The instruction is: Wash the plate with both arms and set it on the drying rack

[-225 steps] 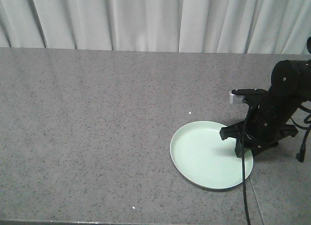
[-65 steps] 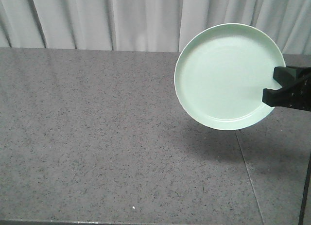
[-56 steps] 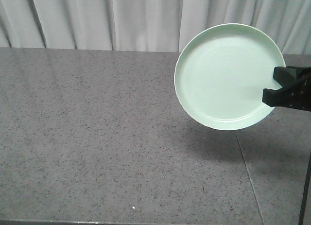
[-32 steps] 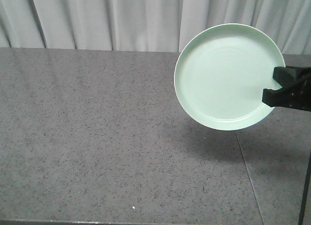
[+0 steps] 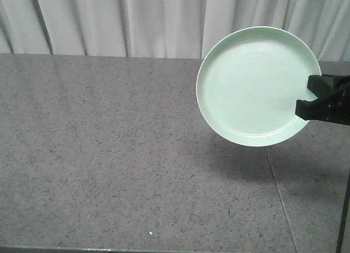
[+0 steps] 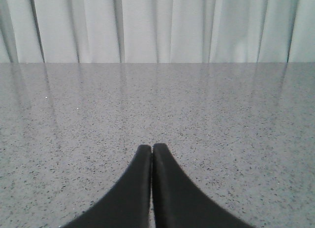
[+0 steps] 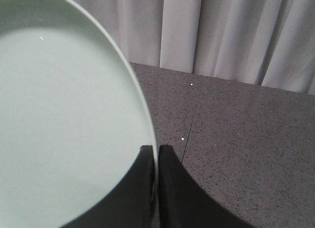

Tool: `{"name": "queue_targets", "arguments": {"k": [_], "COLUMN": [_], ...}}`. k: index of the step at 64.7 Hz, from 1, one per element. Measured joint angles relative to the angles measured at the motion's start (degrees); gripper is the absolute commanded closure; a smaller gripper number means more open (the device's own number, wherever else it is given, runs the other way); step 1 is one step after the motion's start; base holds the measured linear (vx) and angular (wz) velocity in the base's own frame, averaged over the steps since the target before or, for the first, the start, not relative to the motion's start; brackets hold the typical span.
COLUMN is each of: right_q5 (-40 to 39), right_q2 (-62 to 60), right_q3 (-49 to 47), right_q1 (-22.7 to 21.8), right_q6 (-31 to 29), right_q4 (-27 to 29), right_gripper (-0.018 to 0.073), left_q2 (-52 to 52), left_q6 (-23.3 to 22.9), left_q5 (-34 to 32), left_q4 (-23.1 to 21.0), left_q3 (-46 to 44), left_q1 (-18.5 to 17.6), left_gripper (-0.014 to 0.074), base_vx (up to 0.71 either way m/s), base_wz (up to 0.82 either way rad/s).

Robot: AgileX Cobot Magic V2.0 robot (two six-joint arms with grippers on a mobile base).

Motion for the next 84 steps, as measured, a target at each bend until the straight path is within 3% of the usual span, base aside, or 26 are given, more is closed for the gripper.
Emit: {"name": "queue_targets", "arguments": {"k": [29,84], "right_q5": [0.0,0.1], "right_q2": [0.0,0.0], "right_q3": [0.0,0.0], "right_q1": [0.0,0.0], "right_q6": [0.0,0.0], "right_q4": [0.0,0.0], "right_gripper": [0.0564,0.0564], "left_q2": [0.0,0.0], "left_q6": [0.0,0.0], "left_q5": [0.0,0.0], "left_q4": [0.0,0.0], "left_q3": [0.0,0.0], "left_q1": [0.0,0.0], "left_gripper": [0.0602,0.0602], "base_vx": [-0.03,-0.08], "base_wz": [0.13,0.40]}}
